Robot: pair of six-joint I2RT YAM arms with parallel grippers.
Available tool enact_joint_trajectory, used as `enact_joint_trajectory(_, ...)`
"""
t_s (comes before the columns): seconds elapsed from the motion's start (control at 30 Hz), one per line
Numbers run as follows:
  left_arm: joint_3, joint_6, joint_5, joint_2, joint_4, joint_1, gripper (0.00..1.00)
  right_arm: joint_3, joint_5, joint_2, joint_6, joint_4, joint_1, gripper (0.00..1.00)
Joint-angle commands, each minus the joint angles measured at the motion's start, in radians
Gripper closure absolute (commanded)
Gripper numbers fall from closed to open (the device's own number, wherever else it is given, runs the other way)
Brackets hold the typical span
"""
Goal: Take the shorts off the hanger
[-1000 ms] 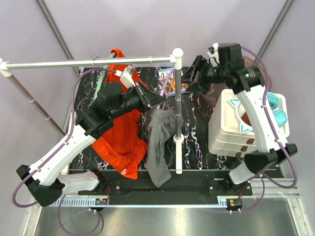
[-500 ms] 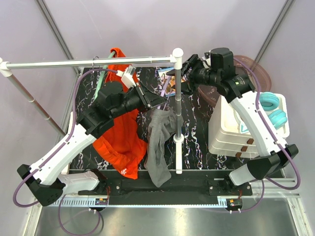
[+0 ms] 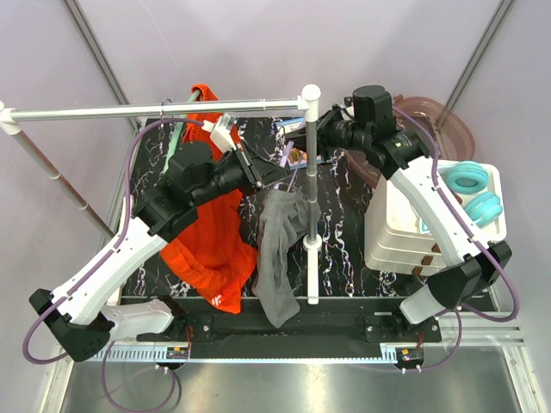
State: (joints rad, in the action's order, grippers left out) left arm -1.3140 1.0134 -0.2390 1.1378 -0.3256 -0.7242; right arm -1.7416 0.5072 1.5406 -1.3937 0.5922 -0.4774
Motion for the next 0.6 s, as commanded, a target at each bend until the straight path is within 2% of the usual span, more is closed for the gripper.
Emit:
enact_joint_trajectory(0.0, 0.014, -0.061, 0.003, -0.055, -0.006, 0.000, 0.87, -0.039, -0.013, 0.016, -0.062, -0.080, 0.055, 1.00)
enact_joint_trajectory(0.17, 0.084, -0.042, 0.024, -0.090, -0.021, 0.000, 0.83, -0.157, 0.007, 0.097, -0.093, -0.078, 0.137, 1.00)
enact_joint_trajectory(0.27, 0.096, -0.047, 0.029, -0.095, -0.038, 0.000, 0.74, -0.243, 0.013, 0.159, -0.096, -0.072, 0.163, 1.00)
enact_joint_trajectory(0.43, 0.030, -0.110, 0.075, -0.099, -0.101, 0.000, 0.48, -0.358, 0.019, 0.233, -0.058, -0.040, 0.192, 1.00)
enact_joint_trajectory(0.57, -0.037, -0.192, 0.113, -0.096, -0.167, -0.001, 0.36, -0.406, 0.010, 0.276, -0.027, 0.001, 0.200, 1.00)
